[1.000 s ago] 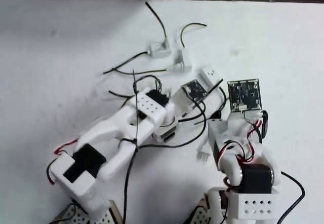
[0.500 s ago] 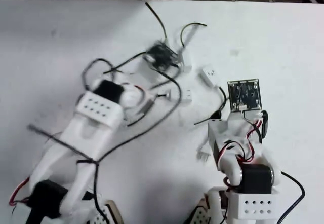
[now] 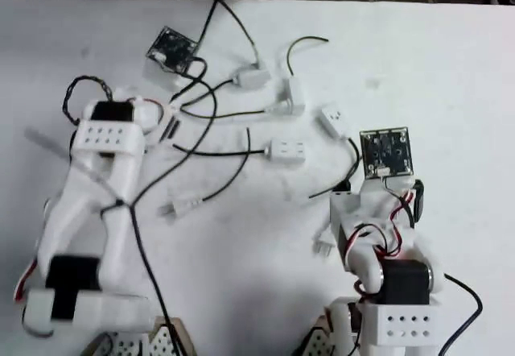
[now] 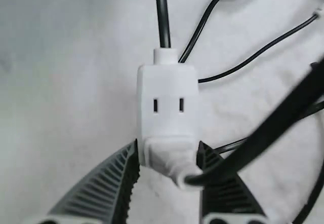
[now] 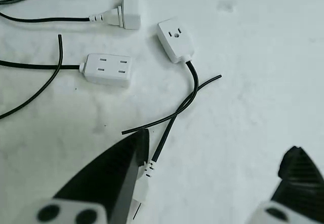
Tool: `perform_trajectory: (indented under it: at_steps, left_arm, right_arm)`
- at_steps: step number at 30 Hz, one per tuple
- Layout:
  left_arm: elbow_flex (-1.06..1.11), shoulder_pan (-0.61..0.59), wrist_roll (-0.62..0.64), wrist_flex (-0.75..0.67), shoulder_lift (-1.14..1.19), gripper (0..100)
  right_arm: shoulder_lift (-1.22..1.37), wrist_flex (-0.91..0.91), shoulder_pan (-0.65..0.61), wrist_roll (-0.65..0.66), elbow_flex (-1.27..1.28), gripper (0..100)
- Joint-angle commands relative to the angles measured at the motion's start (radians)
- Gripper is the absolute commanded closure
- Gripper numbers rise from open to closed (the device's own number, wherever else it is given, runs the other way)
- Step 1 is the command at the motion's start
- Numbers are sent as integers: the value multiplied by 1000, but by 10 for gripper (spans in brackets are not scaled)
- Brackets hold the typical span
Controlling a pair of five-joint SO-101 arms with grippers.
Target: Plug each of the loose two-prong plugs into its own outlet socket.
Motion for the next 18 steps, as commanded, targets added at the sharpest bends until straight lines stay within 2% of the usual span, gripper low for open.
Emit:
perform_trajectory:
  at_steps: [1,5,9,11,18]
  left_arm:
    - [-133,-24,-21,-46,183,977]
    - [-201,-22,-64,-44,340,952]
    - [-264,-31,-57,20,423,794]
    - [-298,-41,-5,61,427,738]
    - [-514,-82,11,282,426,721]
  right_arm:
    - [-10,-1,4,-2,-8,604]
    - [-10,-1,4,-2,-8,604]
    - [-10,-1,4,-2,-8,604]
    - [-10,-1,4,-2,-8,604]
    - [-10,-1,2,-2,-6,604]
